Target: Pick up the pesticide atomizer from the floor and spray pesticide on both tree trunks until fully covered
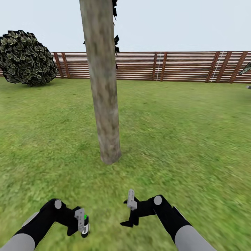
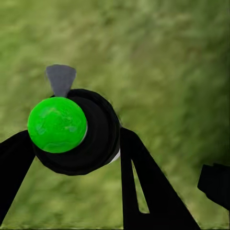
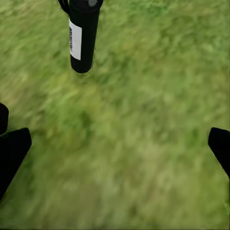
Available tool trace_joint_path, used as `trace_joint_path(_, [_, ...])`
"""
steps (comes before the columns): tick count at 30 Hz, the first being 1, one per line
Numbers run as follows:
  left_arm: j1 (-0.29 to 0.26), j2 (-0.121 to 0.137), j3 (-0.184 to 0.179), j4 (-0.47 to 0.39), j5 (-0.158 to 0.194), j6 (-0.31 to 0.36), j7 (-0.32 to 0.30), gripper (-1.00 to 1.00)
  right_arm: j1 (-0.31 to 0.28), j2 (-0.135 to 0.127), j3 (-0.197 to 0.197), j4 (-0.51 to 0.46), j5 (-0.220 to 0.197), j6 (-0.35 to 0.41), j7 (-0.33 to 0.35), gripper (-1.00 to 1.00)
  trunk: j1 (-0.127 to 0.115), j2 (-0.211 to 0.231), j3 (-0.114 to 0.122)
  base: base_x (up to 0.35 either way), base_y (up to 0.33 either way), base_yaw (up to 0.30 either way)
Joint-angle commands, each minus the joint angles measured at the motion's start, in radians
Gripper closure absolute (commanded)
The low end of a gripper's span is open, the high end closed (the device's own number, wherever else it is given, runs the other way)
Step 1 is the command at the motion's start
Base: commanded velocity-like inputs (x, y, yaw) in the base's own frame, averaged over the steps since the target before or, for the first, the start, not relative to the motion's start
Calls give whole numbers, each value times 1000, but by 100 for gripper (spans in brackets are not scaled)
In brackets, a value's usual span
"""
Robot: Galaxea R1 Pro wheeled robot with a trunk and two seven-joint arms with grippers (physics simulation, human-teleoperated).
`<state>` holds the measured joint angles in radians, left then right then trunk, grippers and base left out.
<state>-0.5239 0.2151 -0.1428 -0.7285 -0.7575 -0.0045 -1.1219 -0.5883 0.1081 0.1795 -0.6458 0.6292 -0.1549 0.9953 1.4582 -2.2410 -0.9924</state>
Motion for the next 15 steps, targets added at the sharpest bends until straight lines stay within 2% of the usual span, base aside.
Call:
trace_joint_path(1, [0, 8, 1, 0, 1, 1, 1, 100, 0, 0, 0, 1, 0, 0, -1, -100, 0, 0, 0, 0, 0, 0])
trace_joint_path(3, [0, 18, 5, -1, 2, 5, 8, 100, 0, -1, -1, 1, 0, 1, -5, -100, 0, 0, 0, 0, 0, 0])
trace_joint_path(5, [0, 20, 24, -1, 6, 9, 30, 100, 1, -2, -3, 1, 1, 0, -25, -100, 0, 0, 0, 0, 0, 0])
trace_joint_path(7, [-1, 19, 77, 5, 11, 10, 85, 100, 1, -13, -5, 4, 0, 0, -89, -100, 0, 0, 0, 0, 0, 0])
trace_joint_path(8, [0, 16, 119, 9, 14, 10, 127, 100, 2, -28, -6, 12, -1, 0, -152, -100, 0, 0, 0, 0, 0, 0])
trace_joint_path(11, [0, 0, 230, 34, 26, 7, 236, 100, 3, -60, -9, 99, -8, -1, -389, -100, 0, 0, 0, 0, 0, 0])
trace_joint_path(12, [1, -10, 282, 64, 44, 6, 277, 100, 4, -67, -10, 173, -10, -1, -517, -100, 0, 0, 0, 0, 0, 0])
trace_joint_path(13, [1, -15, 320, 88, 66, 5, 304, 100, 4, -69, -10, 233, -12, -1, -607, -100, 0, 0, 0, 0, 0, 0])
trace_joint_path(14, [1, -22, 416, 149, 143, 3, 381, 100, 4, -67, -11, 388, -16, -6, -840, -100, 0, 0, 0, 0, 0, 0])
trace_joint_path(15, [1, -23, 448, 171, 177, 2, 416, 100, 4, -66, -11, 442, -20, -12, -933, -100, 0, 0, 0, 0, 0, 0])
